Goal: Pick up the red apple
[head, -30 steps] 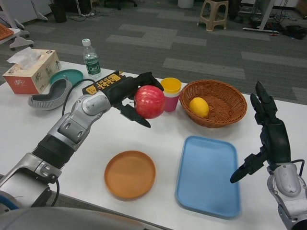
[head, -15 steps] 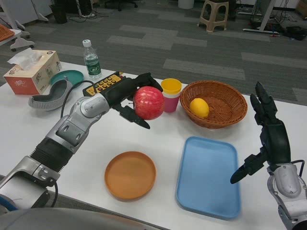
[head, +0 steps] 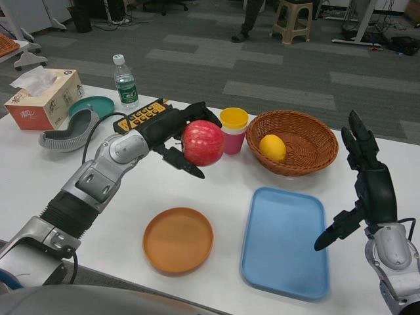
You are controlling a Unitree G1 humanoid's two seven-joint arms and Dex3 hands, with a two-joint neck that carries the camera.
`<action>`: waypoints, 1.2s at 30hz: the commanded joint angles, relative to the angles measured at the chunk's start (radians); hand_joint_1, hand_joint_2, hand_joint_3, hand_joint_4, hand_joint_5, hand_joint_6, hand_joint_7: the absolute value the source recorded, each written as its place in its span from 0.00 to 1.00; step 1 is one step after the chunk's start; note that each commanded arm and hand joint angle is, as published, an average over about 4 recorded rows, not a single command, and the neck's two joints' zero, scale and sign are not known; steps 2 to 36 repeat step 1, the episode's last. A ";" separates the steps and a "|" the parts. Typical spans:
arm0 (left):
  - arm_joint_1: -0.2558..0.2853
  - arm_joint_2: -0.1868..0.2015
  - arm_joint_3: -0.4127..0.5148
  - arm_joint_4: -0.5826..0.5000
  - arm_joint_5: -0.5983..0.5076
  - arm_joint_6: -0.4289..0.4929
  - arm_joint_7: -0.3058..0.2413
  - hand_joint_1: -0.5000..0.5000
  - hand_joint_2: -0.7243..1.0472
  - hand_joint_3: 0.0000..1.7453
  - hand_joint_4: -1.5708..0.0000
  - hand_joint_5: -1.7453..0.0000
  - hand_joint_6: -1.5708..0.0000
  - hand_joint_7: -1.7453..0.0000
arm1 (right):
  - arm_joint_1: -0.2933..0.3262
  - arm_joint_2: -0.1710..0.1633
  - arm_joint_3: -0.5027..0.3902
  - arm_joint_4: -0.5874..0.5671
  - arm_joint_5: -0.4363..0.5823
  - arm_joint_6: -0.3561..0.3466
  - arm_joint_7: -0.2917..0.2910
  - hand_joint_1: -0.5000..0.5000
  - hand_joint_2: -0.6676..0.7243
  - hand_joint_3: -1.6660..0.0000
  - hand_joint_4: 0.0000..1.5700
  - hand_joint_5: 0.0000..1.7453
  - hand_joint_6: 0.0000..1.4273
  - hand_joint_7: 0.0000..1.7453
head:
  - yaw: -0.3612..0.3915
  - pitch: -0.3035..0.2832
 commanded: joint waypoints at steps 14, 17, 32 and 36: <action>0.015 0.009 0.012 -0.022 -0.004 0.006 0.006 0.00 1.00 0.10 0.38 0.18 0.30 0.27 | 0.002 -0.009 -0.009 -0.011 0.010 -0.006 -0.008 0.08 0.91 1.00 0.00 0.00 0.00 0.00 | -0.001 0.004; 0.015 0.009 0.012 -0.022 -0.004 0.006 0.006 0.00 1.00 0.10 0.38 0.18 0.30 0.27 | 0.002 -0.009 -0.009 -0.011 0.010 -0.006 -0.008 0.08 0.91 1.00 0.00 0.00 0.00 0.00 | -0.001 0.004; 0.015 0.009 0.012 -0.022 -0.004 0.006 0.006 0.00 1.00 0.10 0.38 0.18 0.30 0.27 | 0.002 -0.009 -0.009 -0.011 0.010 -0.006 -0.008 0.08 0.91 1.00 0.00 0.00 0.00 0.00 | -0.001 0.004; 0.015 0.009 0.012 -0.022 -0.004 0.006 0.006 0.00 1.00 0.10 0.38 0.18 0.30 0.27 | 0.002 -0.009 -0.009 -0.011 0.010 -0.006 -0.008 0.08 0.91 1.00 0.00 0.00 0.00 0.00 | -0.001 0.004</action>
